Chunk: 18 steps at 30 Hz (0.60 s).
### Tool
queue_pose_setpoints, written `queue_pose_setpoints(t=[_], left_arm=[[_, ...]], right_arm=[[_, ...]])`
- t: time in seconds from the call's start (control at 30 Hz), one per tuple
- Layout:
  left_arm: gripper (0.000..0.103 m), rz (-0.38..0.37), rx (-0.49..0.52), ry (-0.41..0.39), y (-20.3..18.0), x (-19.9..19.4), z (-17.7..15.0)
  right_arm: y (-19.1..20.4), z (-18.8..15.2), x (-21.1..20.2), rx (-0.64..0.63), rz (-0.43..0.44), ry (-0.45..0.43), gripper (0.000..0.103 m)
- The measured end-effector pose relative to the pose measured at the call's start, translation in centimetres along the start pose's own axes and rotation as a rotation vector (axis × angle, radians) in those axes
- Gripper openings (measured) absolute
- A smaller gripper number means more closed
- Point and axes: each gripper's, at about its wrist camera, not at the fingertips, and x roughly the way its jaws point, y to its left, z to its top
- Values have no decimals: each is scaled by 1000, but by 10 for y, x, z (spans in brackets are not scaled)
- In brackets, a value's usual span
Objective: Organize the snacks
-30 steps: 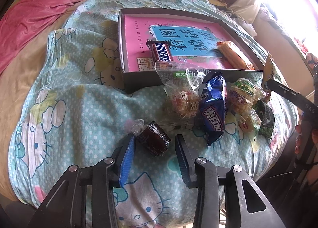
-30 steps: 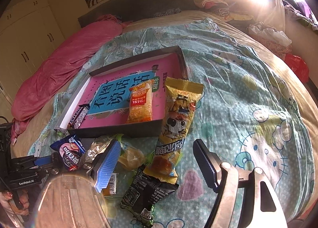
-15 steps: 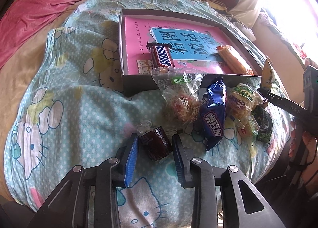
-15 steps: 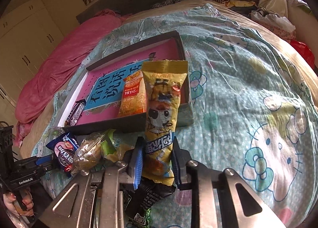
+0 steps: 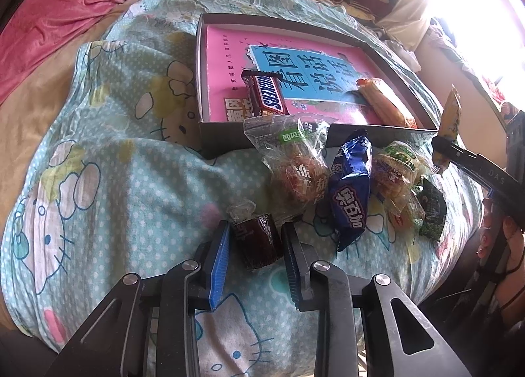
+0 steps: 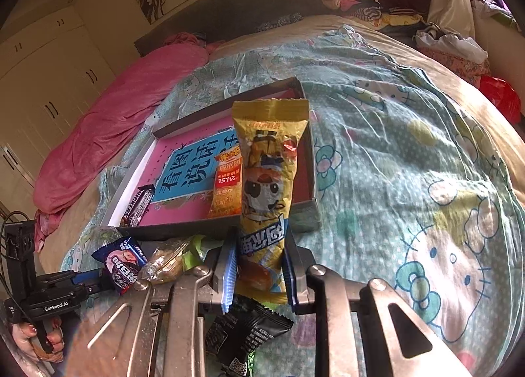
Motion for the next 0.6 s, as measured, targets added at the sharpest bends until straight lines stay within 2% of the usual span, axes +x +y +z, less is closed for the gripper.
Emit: queue_pose_setpoints(t=[0.37, 0.6], left_arm=[[32, -16, -23, -53, 2, -20, 3], [32, -4, -42, -113, 5, -33, 8]], right_arm=[[8, 4, -9, -39, 22, -41, 25], [26, 5, -15, -127, 5, -74, 25]])
